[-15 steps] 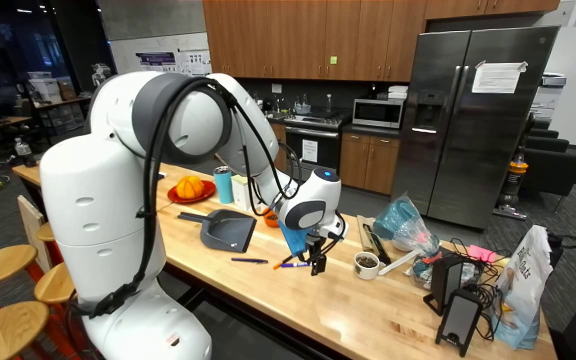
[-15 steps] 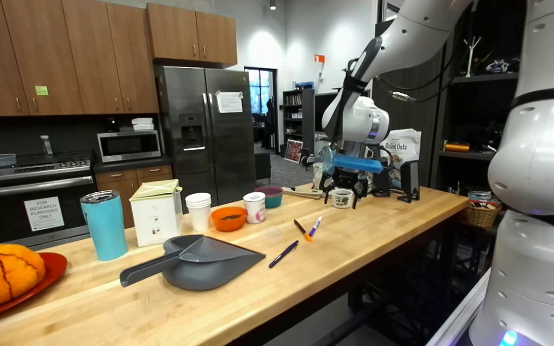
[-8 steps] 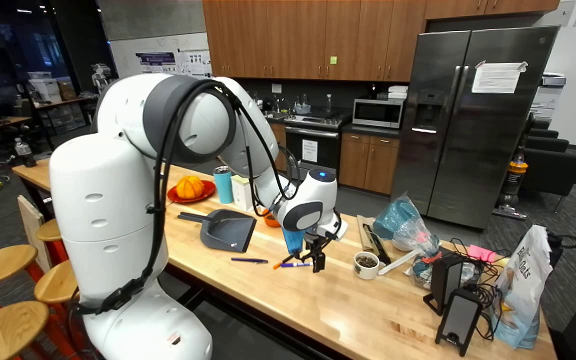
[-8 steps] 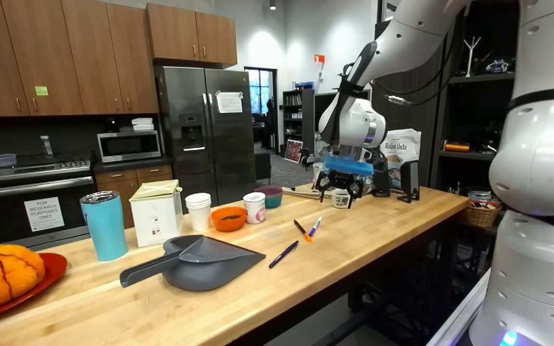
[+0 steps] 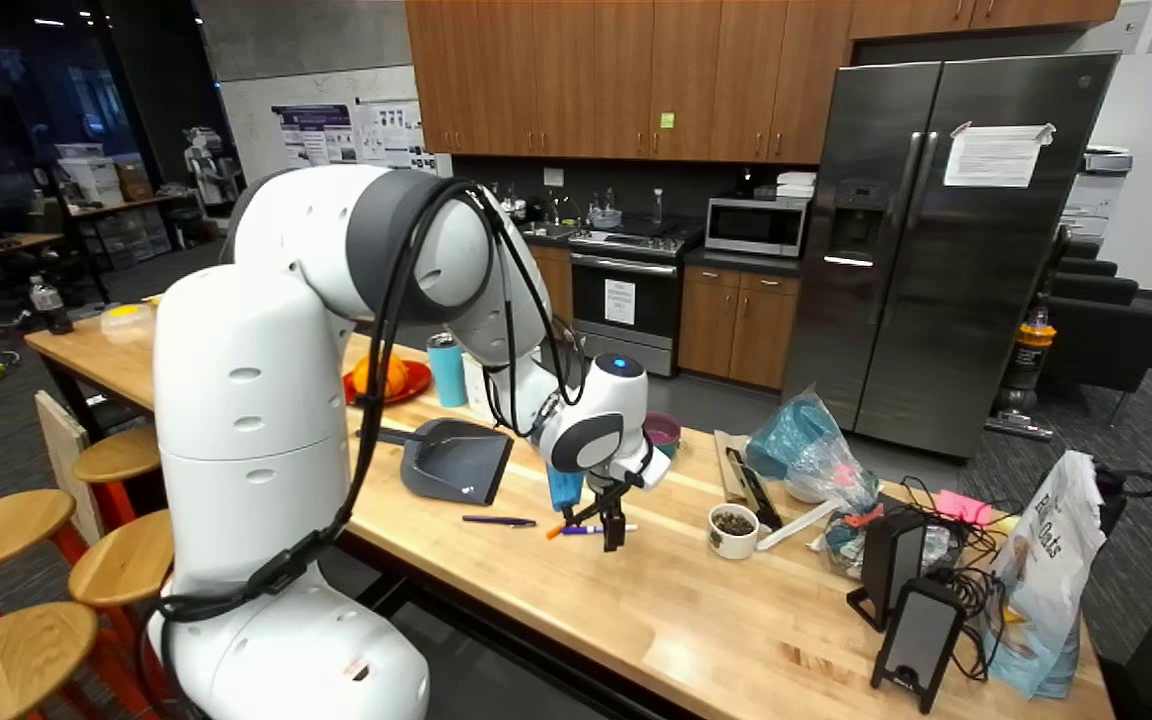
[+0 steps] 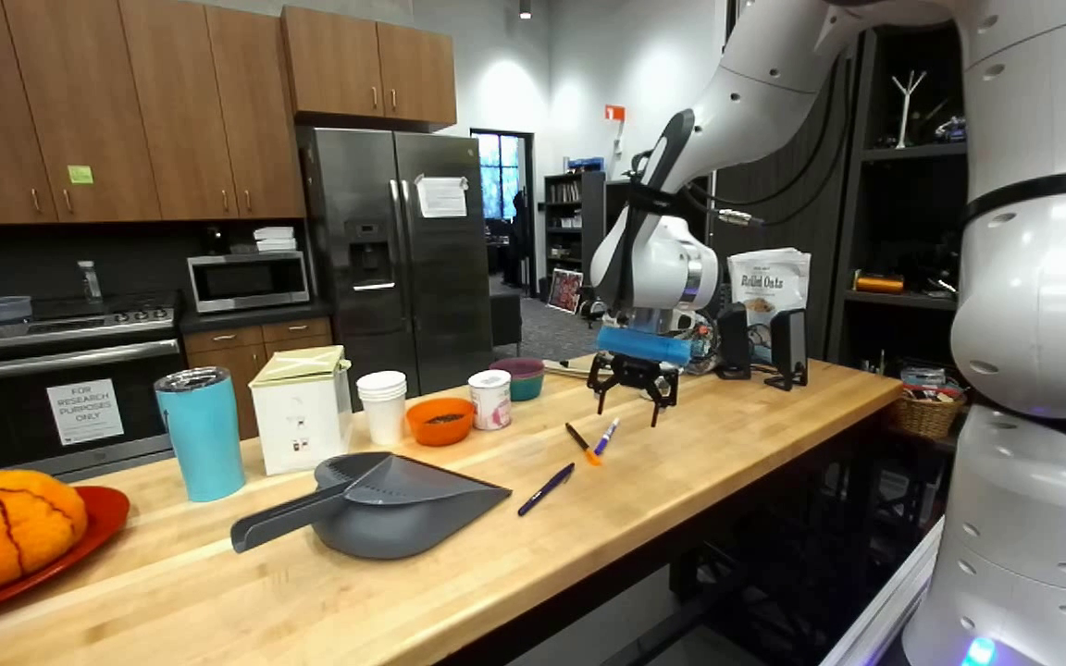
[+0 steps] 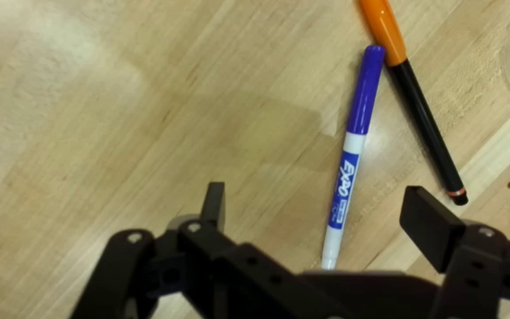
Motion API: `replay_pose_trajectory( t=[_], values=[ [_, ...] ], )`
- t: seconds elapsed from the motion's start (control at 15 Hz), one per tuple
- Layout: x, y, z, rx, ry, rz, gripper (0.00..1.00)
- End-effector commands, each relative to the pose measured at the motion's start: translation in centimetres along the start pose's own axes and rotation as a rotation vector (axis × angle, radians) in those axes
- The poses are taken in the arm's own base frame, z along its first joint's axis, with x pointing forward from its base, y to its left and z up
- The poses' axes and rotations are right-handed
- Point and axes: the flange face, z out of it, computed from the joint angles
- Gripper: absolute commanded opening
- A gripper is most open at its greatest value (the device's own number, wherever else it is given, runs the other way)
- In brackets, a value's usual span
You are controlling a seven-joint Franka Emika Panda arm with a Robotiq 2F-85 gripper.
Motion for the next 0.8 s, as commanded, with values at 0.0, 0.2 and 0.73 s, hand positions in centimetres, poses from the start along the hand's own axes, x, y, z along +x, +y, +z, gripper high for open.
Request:
replay_pose_trajectory(
  t=[0.0, 0.2, 0.73],
  values=[
    [-0.2, -1.3, 1.2, 0.004, 0.012, 0.039, 1.0],
    [-0.6, -2.0, 1.8, -0.001, 0.021, 0.054, 0.98],
    [-0.8, -2.6, 3.0, -0.018, 0.017, 0.076, 0.74]
  ],
)
